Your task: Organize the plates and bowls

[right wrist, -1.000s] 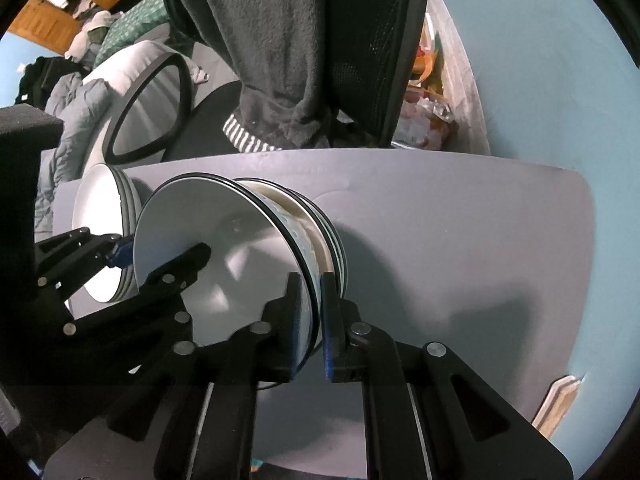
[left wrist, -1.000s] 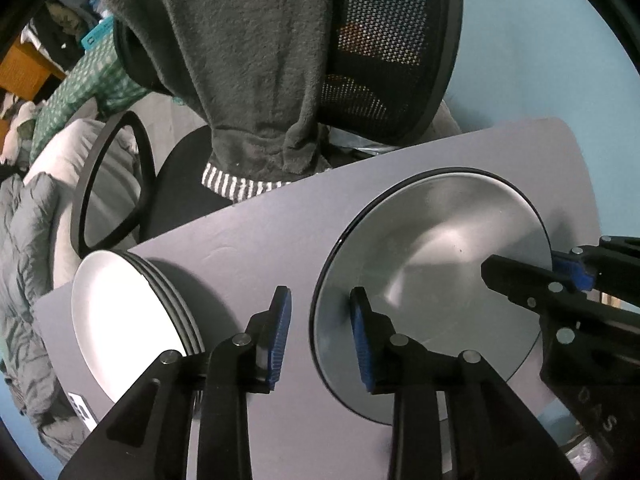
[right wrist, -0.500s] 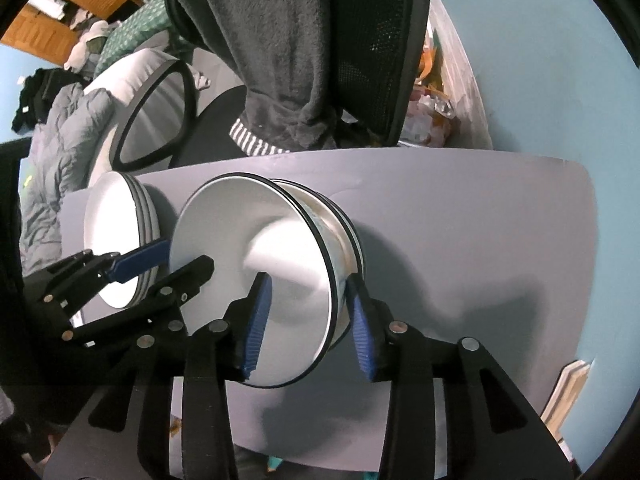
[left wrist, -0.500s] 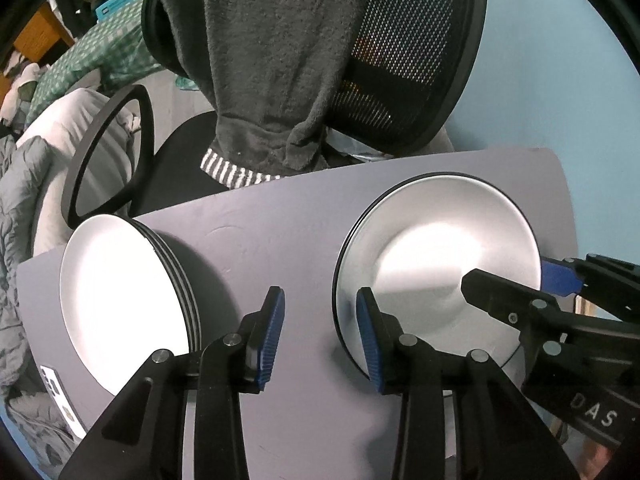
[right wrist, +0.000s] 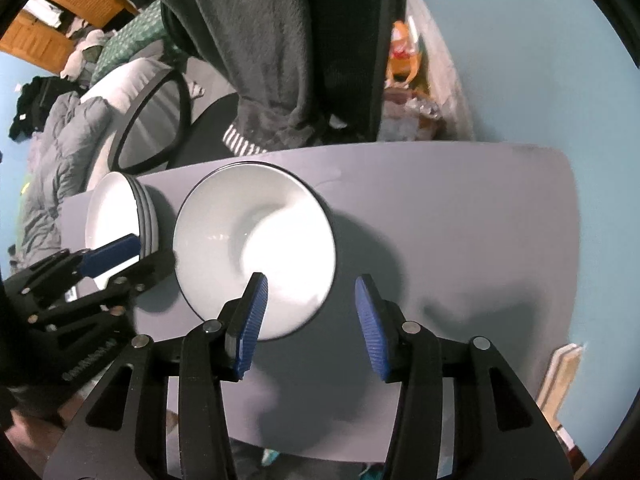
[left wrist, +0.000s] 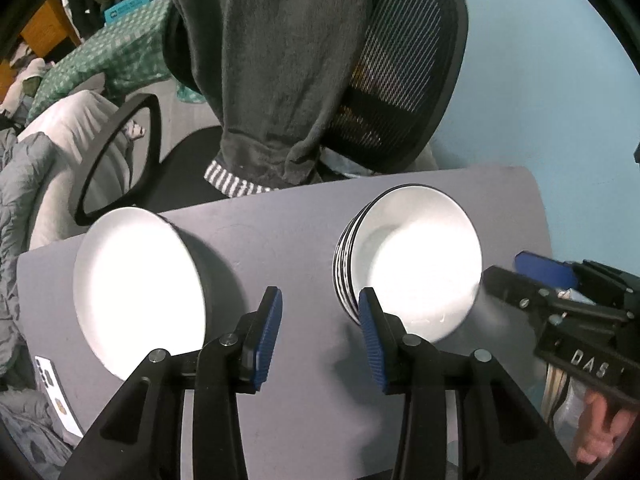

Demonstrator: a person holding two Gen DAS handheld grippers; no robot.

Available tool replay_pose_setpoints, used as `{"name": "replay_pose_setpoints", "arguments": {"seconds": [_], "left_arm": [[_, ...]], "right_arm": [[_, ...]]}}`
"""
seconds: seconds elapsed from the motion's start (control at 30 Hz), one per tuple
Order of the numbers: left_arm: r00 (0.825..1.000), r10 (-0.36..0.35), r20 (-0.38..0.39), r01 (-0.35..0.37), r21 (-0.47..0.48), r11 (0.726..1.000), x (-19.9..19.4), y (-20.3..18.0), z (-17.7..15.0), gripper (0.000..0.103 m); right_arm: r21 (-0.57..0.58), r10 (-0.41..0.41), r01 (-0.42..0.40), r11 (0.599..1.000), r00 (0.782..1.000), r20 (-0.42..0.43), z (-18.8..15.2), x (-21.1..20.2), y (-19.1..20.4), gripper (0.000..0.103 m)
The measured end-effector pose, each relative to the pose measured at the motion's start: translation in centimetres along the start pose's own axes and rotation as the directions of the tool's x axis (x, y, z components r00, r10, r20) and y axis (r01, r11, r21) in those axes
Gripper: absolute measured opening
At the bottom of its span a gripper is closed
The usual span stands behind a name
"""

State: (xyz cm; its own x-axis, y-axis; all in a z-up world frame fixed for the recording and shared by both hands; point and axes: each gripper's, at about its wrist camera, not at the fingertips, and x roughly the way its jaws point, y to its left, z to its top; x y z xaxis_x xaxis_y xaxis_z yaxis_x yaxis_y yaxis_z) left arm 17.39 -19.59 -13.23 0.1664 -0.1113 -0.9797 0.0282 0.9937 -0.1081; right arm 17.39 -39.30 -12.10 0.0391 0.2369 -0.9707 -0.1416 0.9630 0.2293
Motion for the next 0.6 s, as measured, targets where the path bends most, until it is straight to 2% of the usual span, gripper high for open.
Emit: {"name": "replay_pose_setpoints", "arguments": {"seconds": [0.07,0.13,0.27,0.5,0.57,0.6], "left_arm": [[1.000,-0.006,0.017,0.007,-0.008,1.000,-0.9,0.3,-0.4,0.042],[0.999,-0.013,0.036,0.014,-0.022,1.000,-2.0,0.8,-0.9,0.055],[0.997,0.000,0.078,0.003,-0.032,0.999,-4.1,1.7,-1.9,0.056],[0.994,0.027,0.110,-0.017,-0.086,0.996,-6.6,2.9,-4.3,0.057],[0.993,0.033,0.117,-0.022,-0.098,0.995,-7.2,3.0,-5.1,0.059],[0.993,0.034,0.117,-0.023,-0.101,0.995,-7.3,3.1,-5.3,0.066]], "right_arm": [[-0.009,-0.027,0.028,1.000,0.999,0.046,-0.6,-1.5,-0.1,0.052],[-0.013,-0.041,0.042,0.999,0.995,0.087,-1.0,-2.7,-0.2,0.055],[-0.010,-0.026,0.028,1.000,0.988,0.151,-2.3,-5.2,-0.4,0.062],[-0.029,-0.032,0.040,0.999,0.972,0.234,-4.4,-8.2,0.1,0.062],[-0.038,-0.043,0.054,0.998,0.966,0.254,-4.8,-8.7,0.4,0.063],[-0.045,-0.052,0.067,0.997,0.962,0.268,-5.1,-9.0,0.5,0.064]]}}
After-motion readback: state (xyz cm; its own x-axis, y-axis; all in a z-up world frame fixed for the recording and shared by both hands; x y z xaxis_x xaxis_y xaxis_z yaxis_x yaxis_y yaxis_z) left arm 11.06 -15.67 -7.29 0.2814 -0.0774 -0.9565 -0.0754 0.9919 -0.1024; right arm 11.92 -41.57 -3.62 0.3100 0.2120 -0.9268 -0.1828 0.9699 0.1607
